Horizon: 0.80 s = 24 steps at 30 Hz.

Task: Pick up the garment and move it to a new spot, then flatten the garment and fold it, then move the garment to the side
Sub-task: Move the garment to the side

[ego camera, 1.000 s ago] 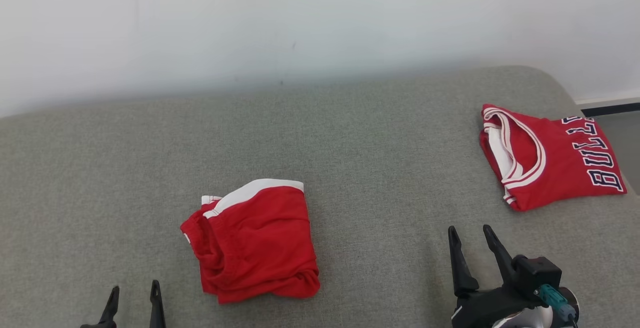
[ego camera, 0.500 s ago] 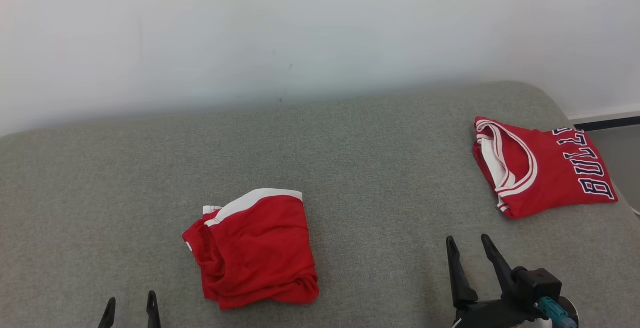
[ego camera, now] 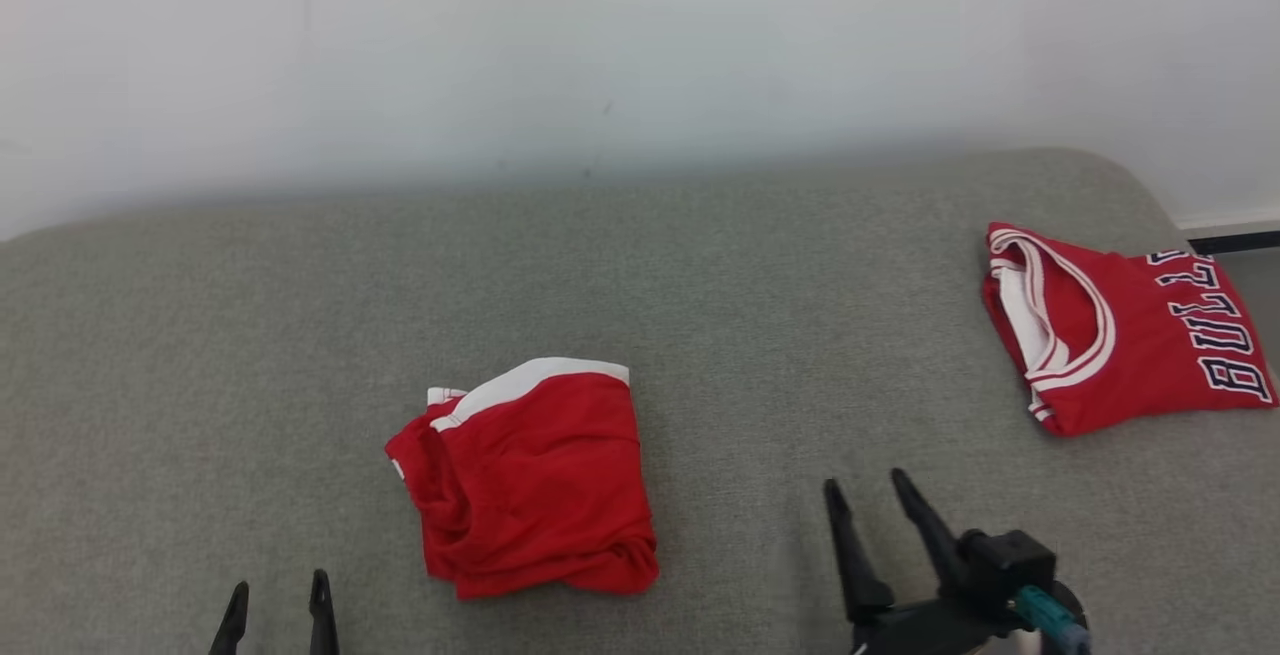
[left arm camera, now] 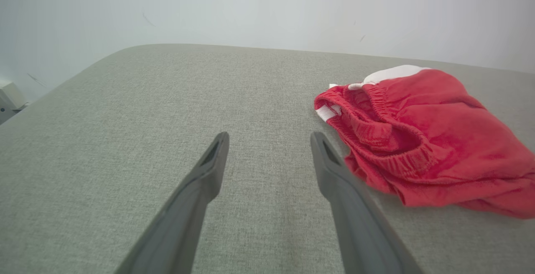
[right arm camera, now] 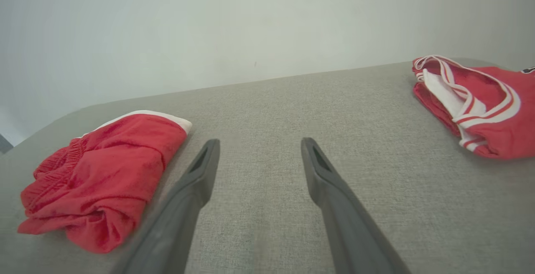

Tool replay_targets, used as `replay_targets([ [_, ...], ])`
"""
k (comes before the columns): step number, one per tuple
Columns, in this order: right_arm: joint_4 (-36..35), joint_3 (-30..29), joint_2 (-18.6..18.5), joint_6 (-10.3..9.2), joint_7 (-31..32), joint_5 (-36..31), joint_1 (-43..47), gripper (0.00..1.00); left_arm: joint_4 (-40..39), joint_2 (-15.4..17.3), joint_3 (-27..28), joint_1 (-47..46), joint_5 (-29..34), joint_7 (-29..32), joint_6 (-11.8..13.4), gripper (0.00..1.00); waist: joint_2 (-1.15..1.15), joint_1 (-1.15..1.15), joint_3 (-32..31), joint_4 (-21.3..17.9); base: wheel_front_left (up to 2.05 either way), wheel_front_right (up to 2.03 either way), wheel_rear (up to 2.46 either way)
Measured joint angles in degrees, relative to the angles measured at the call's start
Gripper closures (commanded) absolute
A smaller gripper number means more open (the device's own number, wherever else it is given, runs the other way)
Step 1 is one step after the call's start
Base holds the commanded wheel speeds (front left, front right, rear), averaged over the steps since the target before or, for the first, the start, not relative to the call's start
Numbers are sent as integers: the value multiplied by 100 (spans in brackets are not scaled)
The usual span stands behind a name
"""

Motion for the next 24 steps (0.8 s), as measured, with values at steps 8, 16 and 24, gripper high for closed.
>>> replay_targets([
  [8,497,862,3,0,0,590,-589,0,44,-1,-268,-205,-34,0,-34,0,0,0,295,390,0,0,0],
  [16,1300,1535,7,1,-1,1369,-1191,0,109,1,-330,-316,-122,0,-52,0,0,0,536,917,0,0,0],
  [24,2198,2286,3,0,56,2235,-1525,0,145,1,-366,-371,-189,0,-57,0,0,1,688,1269,0,0,0],
])
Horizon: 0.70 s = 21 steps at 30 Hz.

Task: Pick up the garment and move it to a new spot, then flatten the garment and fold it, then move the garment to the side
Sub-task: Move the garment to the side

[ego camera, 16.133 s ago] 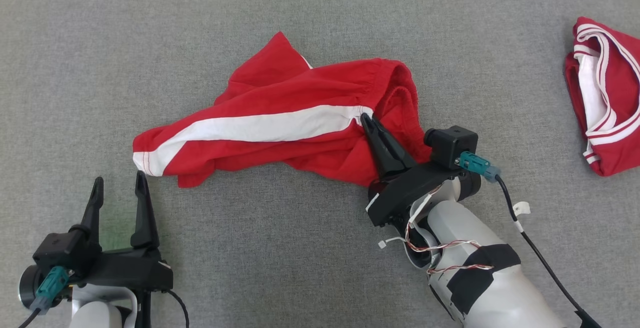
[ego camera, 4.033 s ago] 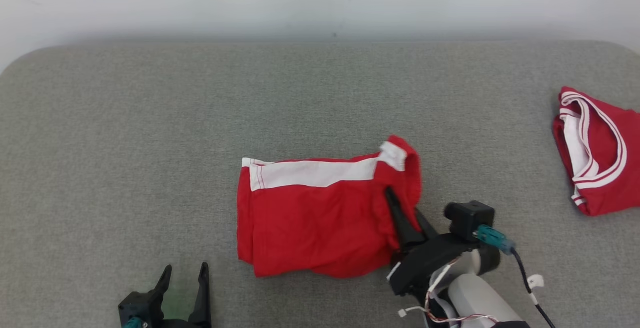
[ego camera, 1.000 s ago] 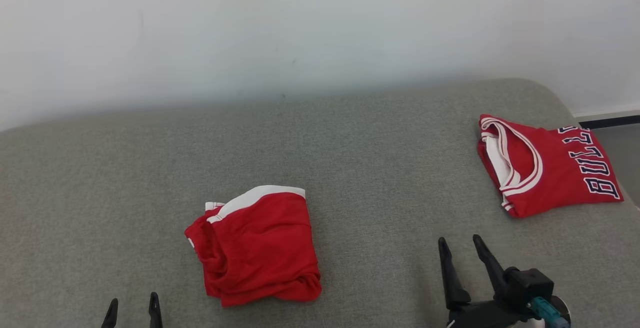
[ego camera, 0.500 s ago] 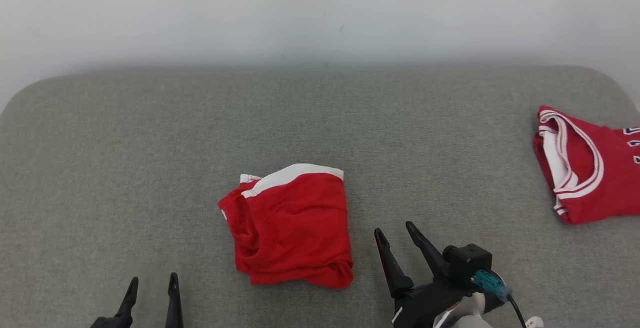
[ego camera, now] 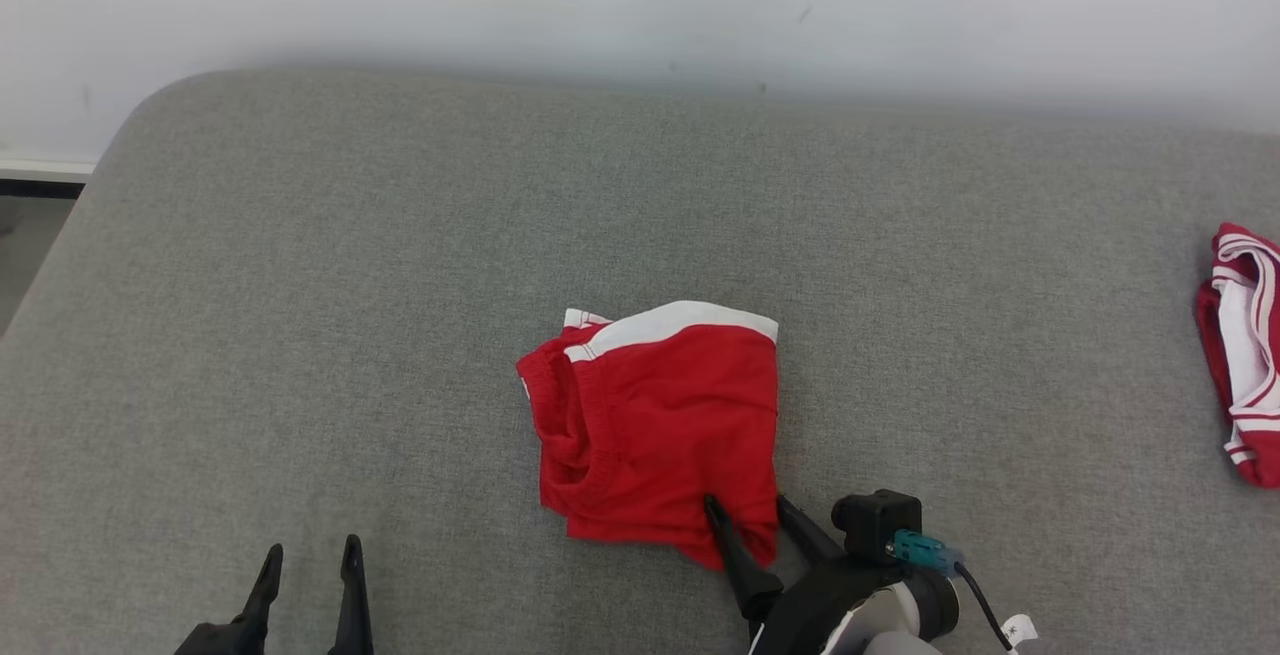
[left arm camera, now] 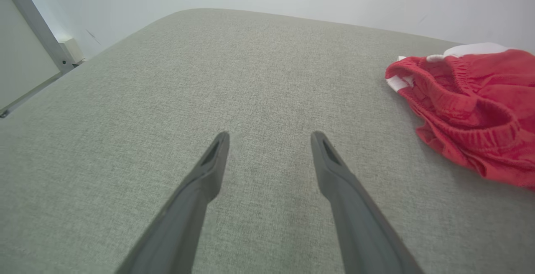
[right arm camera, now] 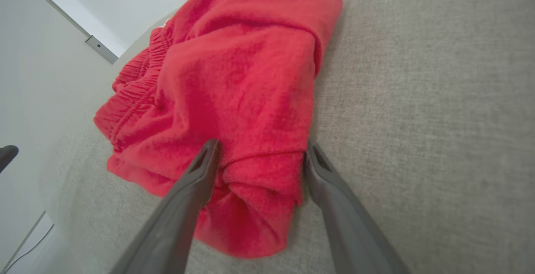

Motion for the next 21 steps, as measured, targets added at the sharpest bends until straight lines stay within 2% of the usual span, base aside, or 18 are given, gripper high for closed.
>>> replay_targets([
  [1,44,86,1,0,-3,109,-31,2,0,0,-1,-1,-24,0,0,0,1,0,13,16,0,0,0],
  [2,78,186,0,0,-5,178,-74,51,0,1,1,-2,-34,0,0,0,0,0,23,25,0,0,0],
  [3,109,236,0,0,-9,258,-109,67,0,-1,2,-2,-34,0,0,0,0,0,27,25,0,0,0],
  [4,145,283,-1,0,-11,290,-142,100,-1,0,2,-3,-35,0,0,0,0,0,26,19,0,0,0],
  [7,280,271,2,0,-36,274,-265,100,-10,0,-1,-3,-38,0,0,0,1,0,7,-42,0,0,0],
  [13,103,-233,1,0,-44,-169,-248,100,-52,-1,-13,11,-22,0,-1,0,0,0,-61,-242,0,0,0],
  [21,55,-620,1,1,-44,-577,37,100,-132,-1,-167,73,16,0,-29,0,0,0,-192,-842,0,0,0],
])
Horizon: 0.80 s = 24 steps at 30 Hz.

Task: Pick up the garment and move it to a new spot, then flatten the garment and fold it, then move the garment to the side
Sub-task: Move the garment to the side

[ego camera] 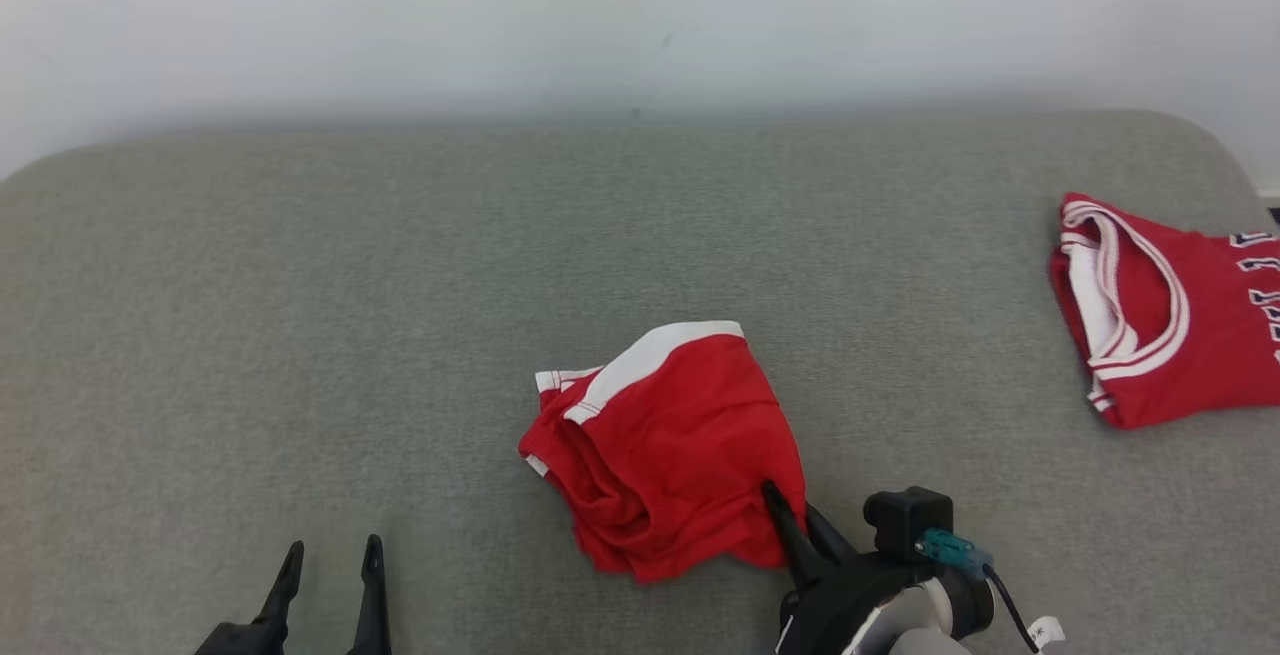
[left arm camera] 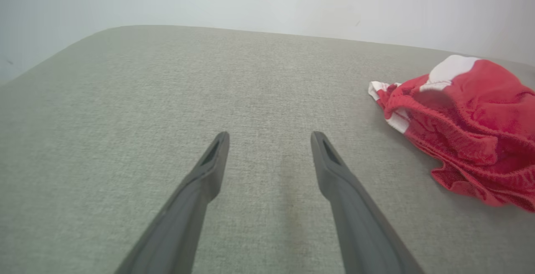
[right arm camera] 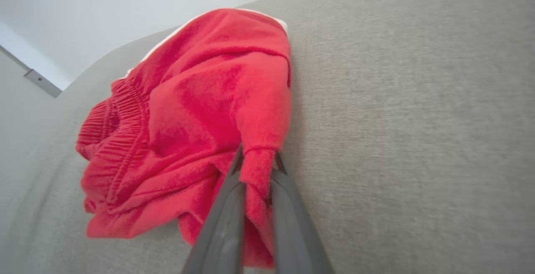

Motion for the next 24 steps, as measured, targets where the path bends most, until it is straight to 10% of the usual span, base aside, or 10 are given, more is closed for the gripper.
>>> replay_targets([
  [24,-175,-229,-5,0,0,-240,266,100,-189,-5,-511,-205,-114,-1,-8,0,0,-1,-13,-2514,0,0,0],
])
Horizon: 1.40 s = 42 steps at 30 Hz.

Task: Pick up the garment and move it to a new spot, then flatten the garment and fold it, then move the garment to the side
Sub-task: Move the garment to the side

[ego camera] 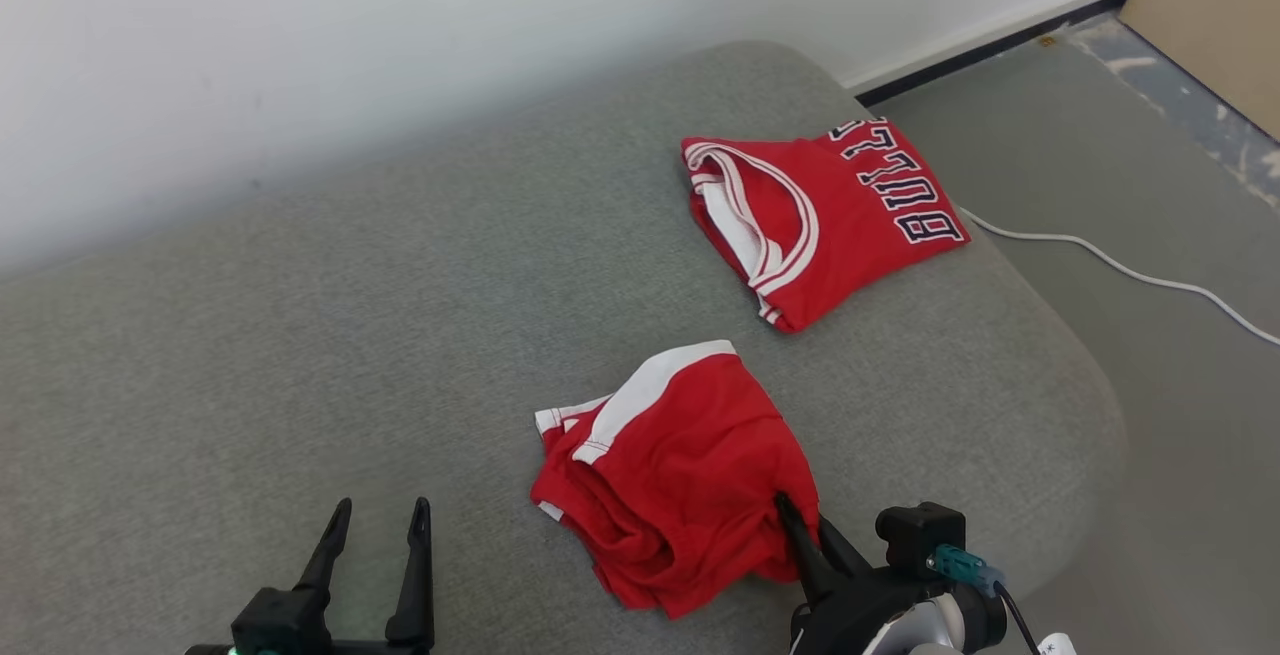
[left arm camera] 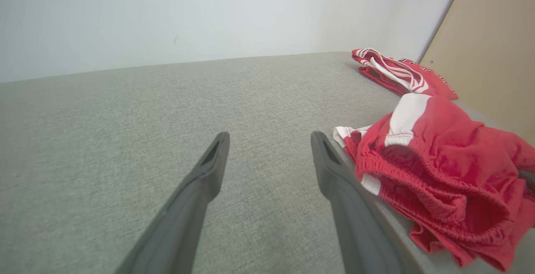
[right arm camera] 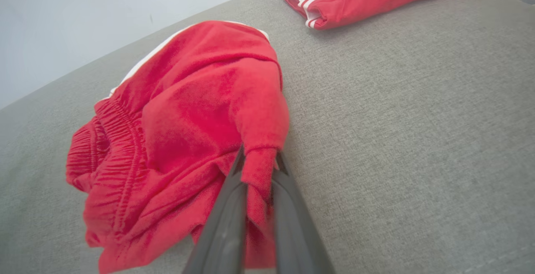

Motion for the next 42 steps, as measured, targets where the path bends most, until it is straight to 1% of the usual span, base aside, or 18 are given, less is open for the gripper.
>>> replay_targets([
  [1,-15,0,-3,0,-1,-18,-11,100,-27,0,-16,-10,24,1,0,0,0,0,43,-129,0,0,0],
  [5,-38,-8,-2,-1,-1,-24,-47,100,-52,-1,-43,-33,35,1,0,0,0,0,135,-252,0,0,0],
  [9,-67,-25,-1,0,-1,-77,-73,100,-76,0,-58,-64,36,1,0,0,0,0,255,-328,0,0,0],
  [12,-210,-26,-3,0,-1,-321,-195,100,-91,-1,-100,-96,51,1,0,0,0,1,333,-335,0,0,0],
  [17,-376,-35,2,-1,-1,-683,-465,100,-92,21,-164,-149,47,1,0,0,0,1,442,-229,0,0,0],
  [23,-386,-307,-8,0,-1,-1220,-1106,100,-113,87,-189,-224,22,1,-1,0,0,1,580,-8,0,0,0],
  [29,-475,-565,-76,0,0,-1419,-1863,100,-138,169,-201,-263,19,1,-1,0,0,1,715,250,0,0,0],
  [32,-401,-723,-190,0,-2,-1536,-2264,100,-152,233,-168,-280,23,1,-1,0,0,1,784,370,0,0,0],
  [35,-125,-1047,-361,0,-1,-1715,-2613,100,-192,300,-138,-333,67,1,-1,0,0,1,882,458,0,0,0],
  [37,152,-1385,-509,0,-1,-1820,-2793,100,-205,310,-146,-366,67,1,-1,0,1,1,943,522,0,0,0],
  [42,767,-2193,-859,0,-2,-2340,-3140,100,-258,389,-160,-483,86,1,-1,0,0,1,1127,664,0,0,0],
])
